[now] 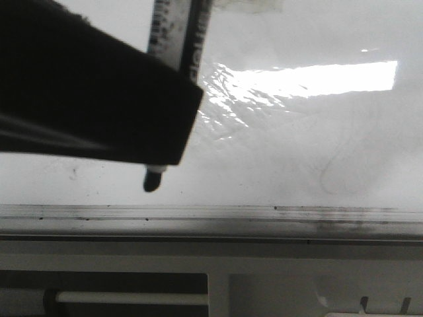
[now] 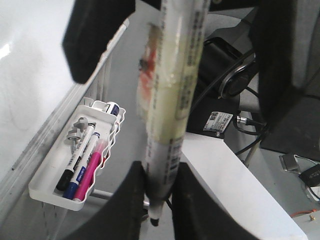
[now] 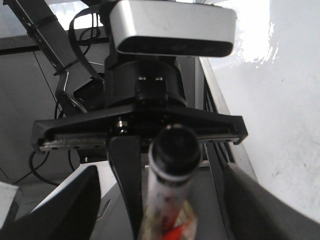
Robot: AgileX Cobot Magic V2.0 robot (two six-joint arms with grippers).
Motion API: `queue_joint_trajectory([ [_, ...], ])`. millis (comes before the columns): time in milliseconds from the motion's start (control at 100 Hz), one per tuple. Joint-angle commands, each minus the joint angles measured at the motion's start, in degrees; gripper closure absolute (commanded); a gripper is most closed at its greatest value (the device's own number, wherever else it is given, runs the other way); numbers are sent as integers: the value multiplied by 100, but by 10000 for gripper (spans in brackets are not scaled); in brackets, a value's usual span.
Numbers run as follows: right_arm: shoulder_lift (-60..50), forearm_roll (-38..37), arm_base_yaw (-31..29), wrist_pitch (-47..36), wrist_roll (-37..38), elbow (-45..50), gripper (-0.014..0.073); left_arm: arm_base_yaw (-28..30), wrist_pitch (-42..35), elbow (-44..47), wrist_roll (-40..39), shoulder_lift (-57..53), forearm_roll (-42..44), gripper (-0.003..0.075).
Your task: Write number 8 on whiteboard
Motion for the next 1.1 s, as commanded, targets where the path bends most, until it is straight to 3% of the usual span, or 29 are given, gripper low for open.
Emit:
queue_joint_trajectory([
  [0, 154, 383, 232, -297, -105, -270, 246, -16, 238, -175, 32, -96, -374, 741],
  [150, 283, 359, 417, -463, -105, -284, 666, -16, 238, -175, 32, -96, -384, 741],
  [270, 271, 311, 417, -568, -90, -284, 655, 6, 187, -175, 32, -121, -548, 707],
  [380, 206, -478, 417, -854, 423, -437, 655, 6, 26, -175, 4, -295, -653, 509],
  [450, 158, -1909, 417, -951, 1439, -711, 654, 6, -337, -175, -329, -552, -600, 347],
  [530, 135, -3861, 417, -763, 3016, -1149, 654, 6, -723, -175, -605, -891, -343, 247],
  [590, 135, -5000, 417, -408, 3806, -1577, 654, 6, -1007, -175, -835, -1180, -50, 239],
  [660, 62, -5736, 417, -207, 4486, -1997, 652, 6, -1412, -175, -1194, -1579, 355, 246],
  [810, -480, -5984, 483, -890, 4954, -2215, 628, 6, -2617, -175, -2298, -2513, 1167, 314],
  [950, -1367, -6126, 593, -2535, 4943, -1318, 629, 6, -3148, -111, -2449, -3094, 1234, 356],
  [1090, -1965, -6544, 593, -5466, 4943, 282, 629, 6, -3384, 74, -2449, -3297, 1234, 363],
])
